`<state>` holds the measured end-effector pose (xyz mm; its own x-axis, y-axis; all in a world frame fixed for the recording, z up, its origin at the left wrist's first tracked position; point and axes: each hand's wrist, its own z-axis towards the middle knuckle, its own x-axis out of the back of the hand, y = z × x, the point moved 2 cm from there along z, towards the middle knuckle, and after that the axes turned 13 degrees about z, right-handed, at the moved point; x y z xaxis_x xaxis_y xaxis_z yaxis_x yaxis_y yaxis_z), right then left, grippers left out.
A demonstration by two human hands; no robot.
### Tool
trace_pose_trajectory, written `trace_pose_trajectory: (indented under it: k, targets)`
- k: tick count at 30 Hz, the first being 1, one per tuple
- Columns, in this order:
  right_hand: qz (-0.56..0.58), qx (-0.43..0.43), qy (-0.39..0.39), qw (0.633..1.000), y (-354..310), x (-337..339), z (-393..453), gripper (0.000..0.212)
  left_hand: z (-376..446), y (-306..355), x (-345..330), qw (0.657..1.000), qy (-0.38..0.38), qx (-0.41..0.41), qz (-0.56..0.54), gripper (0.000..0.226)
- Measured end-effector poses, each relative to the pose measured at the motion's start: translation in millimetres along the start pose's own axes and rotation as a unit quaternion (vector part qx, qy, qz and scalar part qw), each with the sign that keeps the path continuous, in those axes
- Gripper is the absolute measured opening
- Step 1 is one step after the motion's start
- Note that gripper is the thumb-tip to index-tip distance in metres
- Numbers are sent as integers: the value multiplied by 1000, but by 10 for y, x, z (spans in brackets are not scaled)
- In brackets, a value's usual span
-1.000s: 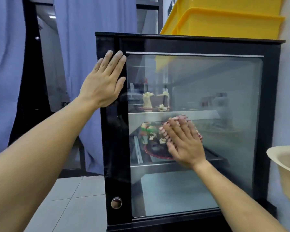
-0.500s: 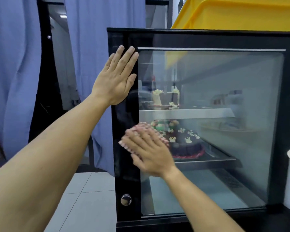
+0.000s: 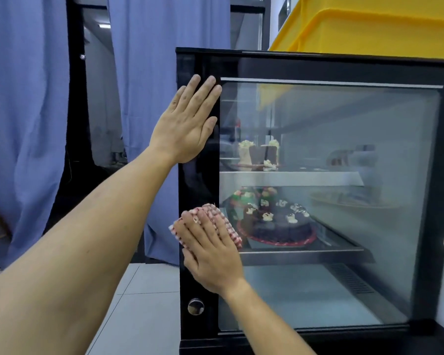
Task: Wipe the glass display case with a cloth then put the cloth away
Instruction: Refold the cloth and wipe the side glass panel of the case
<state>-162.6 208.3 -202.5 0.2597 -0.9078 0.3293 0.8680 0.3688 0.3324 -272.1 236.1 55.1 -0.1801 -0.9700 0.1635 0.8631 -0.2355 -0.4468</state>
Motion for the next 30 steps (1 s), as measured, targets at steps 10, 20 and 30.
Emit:
trace_pose_trajectory:
  k: [10, 20, 30]
  targets:
    - [-1, 163, -61, 985, 298, 126, 475, 57, -11, -1, -47, 1000, 13, 6, -16, 60]
    - [-40, -315, 181, 931, 1091, 631, -18, 62, -467, 404, -156, 993, 4, 106, -55, 65]
    - [-68, -104, 77, 989, 1816, 1165, 426, 59, -923, 748, -305, 984, 4, 172, -52, 66]
